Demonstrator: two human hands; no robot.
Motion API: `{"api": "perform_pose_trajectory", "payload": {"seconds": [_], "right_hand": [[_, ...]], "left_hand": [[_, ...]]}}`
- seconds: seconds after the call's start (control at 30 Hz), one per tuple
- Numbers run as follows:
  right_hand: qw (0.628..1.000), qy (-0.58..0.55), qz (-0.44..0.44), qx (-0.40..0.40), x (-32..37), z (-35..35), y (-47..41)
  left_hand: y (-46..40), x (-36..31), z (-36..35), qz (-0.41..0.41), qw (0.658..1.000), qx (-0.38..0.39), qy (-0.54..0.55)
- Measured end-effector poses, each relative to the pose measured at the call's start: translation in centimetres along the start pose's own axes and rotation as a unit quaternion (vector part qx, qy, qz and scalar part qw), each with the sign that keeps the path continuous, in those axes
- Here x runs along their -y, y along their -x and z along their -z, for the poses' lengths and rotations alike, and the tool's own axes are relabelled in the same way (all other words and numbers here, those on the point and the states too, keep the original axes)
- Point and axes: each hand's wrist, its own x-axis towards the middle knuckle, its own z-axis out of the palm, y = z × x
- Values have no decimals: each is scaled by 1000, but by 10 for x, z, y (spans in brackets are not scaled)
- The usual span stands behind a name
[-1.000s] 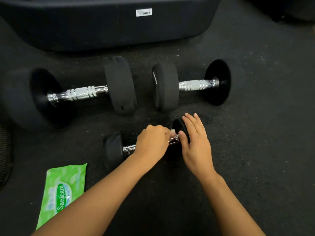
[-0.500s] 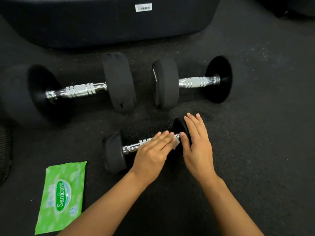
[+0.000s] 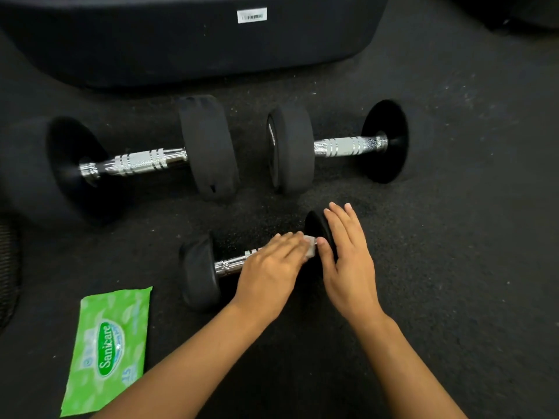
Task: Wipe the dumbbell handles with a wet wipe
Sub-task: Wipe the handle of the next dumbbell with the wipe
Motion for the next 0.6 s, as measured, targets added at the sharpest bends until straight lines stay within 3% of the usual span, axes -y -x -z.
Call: {"api": "perform_pose_trajectory", "payload": {"seconds": [0.13,0.3,0.43,0.6], "right_hand": [[1000,-1,-3,3,1,0,-2],[1000,1,-5,22,0,2,-8],[1000,-11,-1,8,1,1,-4],[1000,-9,0,22,2,4,-9]], "left_hand": [[-18,-3,-2,-21,1000,10,-5],[-14,1,18,78,997,11,5],[-16,-6,0,-17,999,-4,-47],[-6,9,5,-47,998,-24,-23]]}}
